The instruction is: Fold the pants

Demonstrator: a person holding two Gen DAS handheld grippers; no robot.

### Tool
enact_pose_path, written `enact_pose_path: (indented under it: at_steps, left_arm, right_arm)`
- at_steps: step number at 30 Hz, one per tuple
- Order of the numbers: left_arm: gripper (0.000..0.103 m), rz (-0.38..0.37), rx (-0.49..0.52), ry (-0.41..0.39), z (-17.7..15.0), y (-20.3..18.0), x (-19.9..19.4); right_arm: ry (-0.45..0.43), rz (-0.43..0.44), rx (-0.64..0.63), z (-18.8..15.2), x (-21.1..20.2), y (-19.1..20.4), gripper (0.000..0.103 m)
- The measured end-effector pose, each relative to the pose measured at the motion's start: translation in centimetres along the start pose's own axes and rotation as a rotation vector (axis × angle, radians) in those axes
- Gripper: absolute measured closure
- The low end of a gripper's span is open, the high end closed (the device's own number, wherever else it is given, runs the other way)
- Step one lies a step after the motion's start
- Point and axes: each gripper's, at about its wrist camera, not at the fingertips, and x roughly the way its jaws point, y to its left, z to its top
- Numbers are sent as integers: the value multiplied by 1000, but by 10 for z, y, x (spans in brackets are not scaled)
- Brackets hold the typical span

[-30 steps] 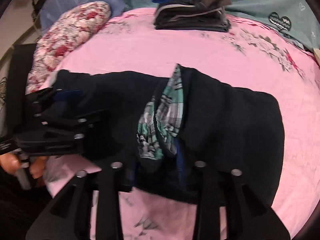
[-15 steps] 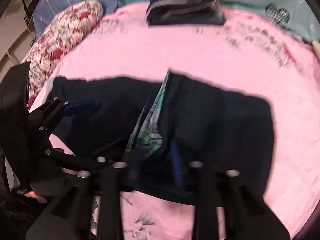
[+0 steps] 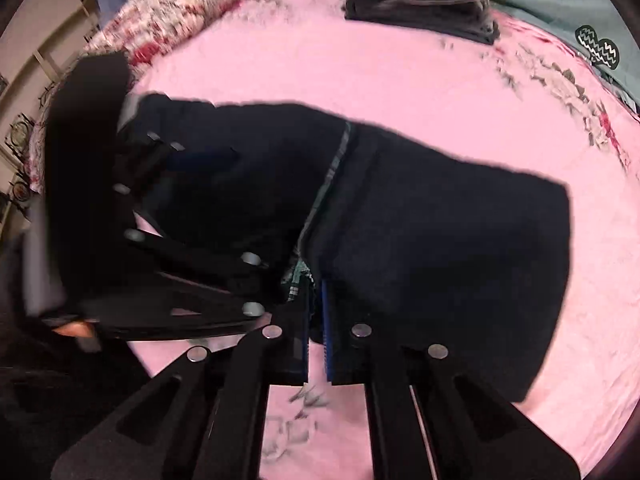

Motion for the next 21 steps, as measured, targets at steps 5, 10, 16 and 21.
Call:
enact_pose_path:
  at_steps: [5, 10, 16, 21]
  left_arm:
    - [13, 16, -11, -22, 0, 12, -12]
    - [14, -34, -22, -105, 10, 11, -39]
    - [13, -47, 78, -103, 23, -34, -25]
    - [7, -55, 22, -1, 21, -26, 10]
  right_arm:
    - [-97, 61, 32, 2, -29, -14, 75]
    - [-229, 141, 79, 16, -74, -36, 70]
    - [-186, 11, 249, 36, -34, -89, 76]
    - [-68, -20, 261, 36, 6, -103, 77]
